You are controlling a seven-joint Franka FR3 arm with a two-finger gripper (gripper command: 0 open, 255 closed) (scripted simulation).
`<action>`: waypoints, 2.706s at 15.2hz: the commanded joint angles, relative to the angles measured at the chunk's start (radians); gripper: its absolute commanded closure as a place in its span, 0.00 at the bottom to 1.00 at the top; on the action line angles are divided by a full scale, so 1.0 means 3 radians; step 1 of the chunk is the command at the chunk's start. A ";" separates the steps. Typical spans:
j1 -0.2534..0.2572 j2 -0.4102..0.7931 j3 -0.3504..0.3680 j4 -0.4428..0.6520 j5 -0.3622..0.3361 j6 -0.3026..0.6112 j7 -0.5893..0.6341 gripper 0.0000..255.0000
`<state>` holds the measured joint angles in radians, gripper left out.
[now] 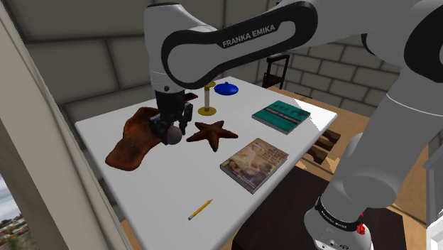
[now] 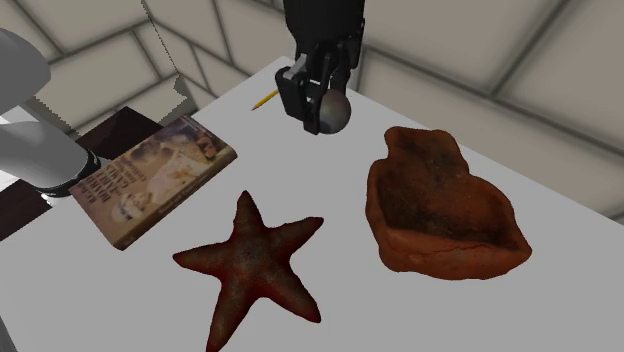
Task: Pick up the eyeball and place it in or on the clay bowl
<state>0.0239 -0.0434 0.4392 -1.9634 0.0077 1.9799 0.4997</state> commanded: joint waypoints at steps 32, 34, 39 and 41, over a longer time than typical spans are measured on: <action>0.0413 0.2236 -0.0147 0.3575 -0.0824 -0.1470 -0.0027 1.00; 0.0370 0.2175 -0.0138 0.3376 -0.0808 -0.1336 -0.0016 1.00; 0.0292 0.2076 -0.0127 0.2978 -0.0782 -0.1043 0.0005 1.00; 0.0268 0.2052 -0.0126 0.2846 -0.0776 -0.0937 0.0012 1.00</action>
<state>0.1099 0.5807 0.4006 -1.0807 -0.2272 1.6780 0.5017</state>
